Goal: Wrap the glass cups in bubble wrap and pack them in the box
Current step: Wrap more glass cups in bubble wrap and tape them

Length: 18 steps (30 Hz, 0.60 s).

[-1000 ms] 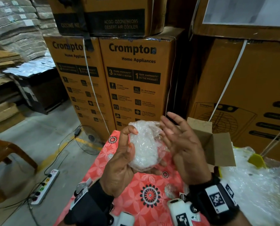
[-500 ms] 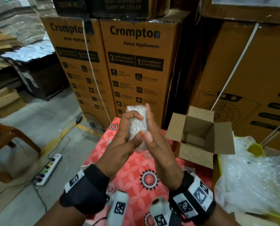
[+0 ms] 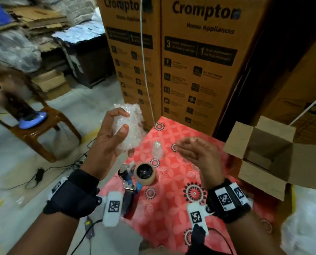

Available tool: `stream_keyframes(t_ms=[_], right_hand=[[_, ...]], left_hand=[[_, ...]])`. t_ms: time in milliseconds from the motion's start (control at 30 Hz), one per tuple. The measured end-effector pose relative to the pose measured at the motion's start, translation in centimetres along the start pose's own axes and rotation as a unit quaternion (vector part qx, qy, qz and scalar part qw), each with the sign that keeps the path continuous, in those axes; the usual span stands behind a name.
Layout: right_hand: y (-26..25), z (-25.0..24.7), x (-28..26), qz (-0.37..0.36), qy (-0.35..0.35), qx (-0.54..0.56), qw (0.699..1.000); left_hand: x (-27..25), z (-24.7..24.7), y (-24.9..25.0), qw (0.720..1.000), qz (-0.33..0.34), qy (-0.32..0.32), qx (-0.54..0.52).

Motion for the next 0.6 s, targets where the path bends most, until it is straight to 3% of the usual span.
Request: stream_keyframes(t_ms=[100,200,300,467,600], right_hand=[[9.0,-1.4,0.7,0.174,-0.003,-0.079,0.982],[18.7,-1.4,-1.3,0.371,-0.03,-0.106,0.922],[26.3,-0.9,-3.7,0.489,0.009,-0.055,0.871],[32.4,4.5,-5.9,0.556,0.05,0.146,0.816],[33.8,9.1,-6.1,0.522,0.046,0.312,0.793]], left_hand=[[-1.9,-3.9,-1.3,0.999,-0.023,0.036,-0.002],[-4.0,-7.5,-3.5,0.995,-0.06,0.078,0.02],[-5.9,-9.7,-5.0,0.989,-0.103,0.107,0.021],[-8.1,-11.5,-5.5,0.982,-0.147,0.119,-0.005],[-9.3,-12.5,-5.6,0.979,-0.17,0.109,-0.011]])
Point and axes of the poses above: each hand's wrist, its own x-axis towards the middle knuckle, its own z-axis out of the palm, y = z × x, the point moved 8 cm from there along x, towards the middle knuckle, and after that the axes turned 14 degrees about x, right-handed, at the moved point
